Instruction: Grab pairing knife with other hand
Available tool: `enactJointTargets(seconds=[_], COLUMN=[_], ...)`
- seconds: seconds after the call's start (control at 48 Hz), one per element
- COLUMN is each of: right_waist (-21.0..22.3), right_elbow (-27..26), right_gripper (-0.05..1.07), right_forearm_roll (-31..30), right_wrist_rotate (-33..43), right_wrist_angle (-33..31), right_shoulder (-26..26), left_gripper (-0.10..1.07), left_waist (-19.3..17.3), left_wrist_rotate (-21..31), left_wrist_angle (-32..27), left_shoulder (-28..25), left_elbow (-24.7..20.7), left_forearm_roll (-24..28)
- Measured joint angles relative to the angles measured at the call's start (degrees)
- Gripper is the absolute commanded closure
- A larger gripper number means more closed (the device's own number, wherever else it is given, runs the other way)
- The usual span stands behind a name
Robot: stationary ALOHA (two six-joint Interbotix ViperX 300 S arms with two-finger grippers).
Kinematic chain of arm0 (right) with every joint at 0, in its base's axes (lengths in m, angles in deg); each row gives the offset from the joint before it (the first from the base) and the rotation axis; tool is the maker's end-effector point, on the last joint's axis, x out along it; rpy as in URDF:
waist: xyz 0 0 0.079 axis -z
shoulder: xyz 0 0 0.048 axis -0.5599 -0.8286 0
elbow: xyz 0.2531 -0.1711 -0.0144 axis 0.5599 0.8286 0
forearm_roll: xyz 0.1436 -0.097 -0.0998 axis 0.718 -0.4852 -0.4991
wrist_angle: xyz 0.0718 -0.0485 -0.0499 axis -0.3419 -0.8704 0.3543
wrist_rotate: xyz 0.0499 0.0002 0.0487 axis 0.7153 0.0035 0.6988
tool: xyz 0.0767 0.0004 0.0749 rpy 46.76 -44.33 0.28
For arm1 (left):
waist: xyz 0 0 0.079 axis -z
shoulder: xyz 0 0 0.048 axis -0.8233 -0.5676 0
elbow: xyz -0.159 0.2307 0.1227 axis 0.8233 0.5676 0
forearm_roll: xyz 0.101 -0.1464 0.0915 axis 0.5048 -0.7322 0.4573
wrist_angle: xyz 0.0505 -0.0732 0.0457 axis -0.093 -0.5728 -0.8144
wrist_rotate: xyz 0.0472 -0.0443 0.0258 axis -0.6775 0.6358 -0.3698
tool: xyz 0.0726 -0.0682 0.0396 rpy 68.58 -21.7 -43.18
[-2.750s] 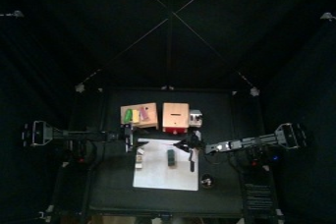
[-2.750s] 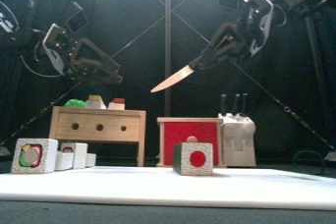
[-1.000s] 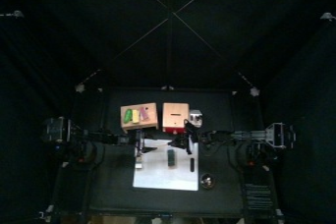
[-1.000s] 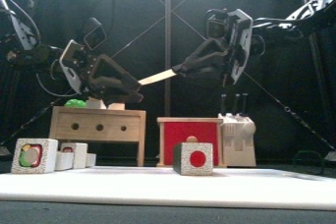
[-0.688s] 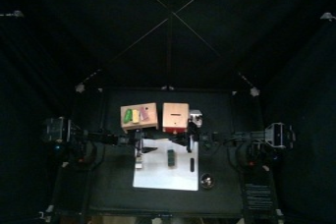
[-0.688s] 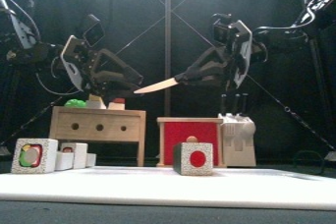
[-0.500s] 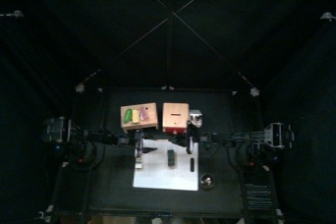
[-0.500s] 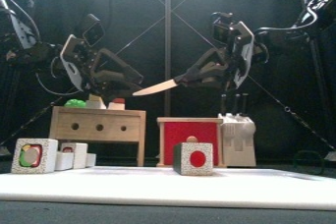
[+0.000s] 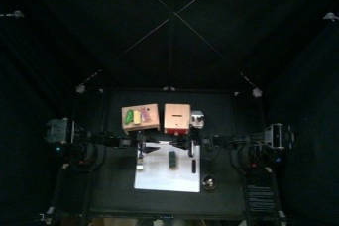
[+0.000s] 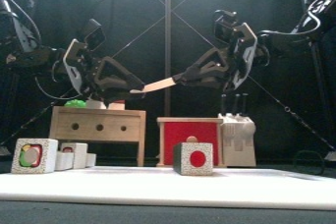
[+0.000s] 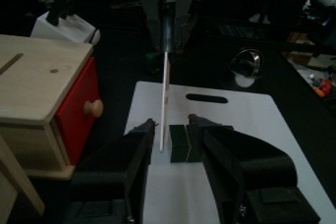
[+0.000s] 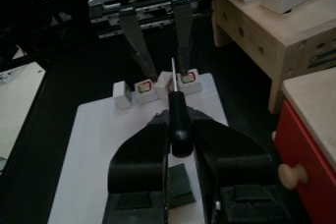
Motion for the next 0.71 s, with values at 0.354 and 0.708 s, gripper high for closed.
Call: enactJointTargets(seconds=[0.354,0.708], right_waist=[-0.1,-0.2], right_elbow=[2.4,2.5], right_gripper=[0.74,0.74], right_forearm_roll=[0.1,0.1], right_wrist_rotate=[-0.3,-0.2], right_wrist_angle=[6.8,6.9], right_shoulder=[-0.3,-0.3], left_gripper=[0.25,0.29], left_waist=[0.0,0.0], left_wrist_rotate=[0.0,0.0], left_wrist_angle=[2.7,4.6], left_shoulder=[-0.1,-1.3], left_elbow=[0.0,0.1], left_forearm_roll=[-0.1,0.0])
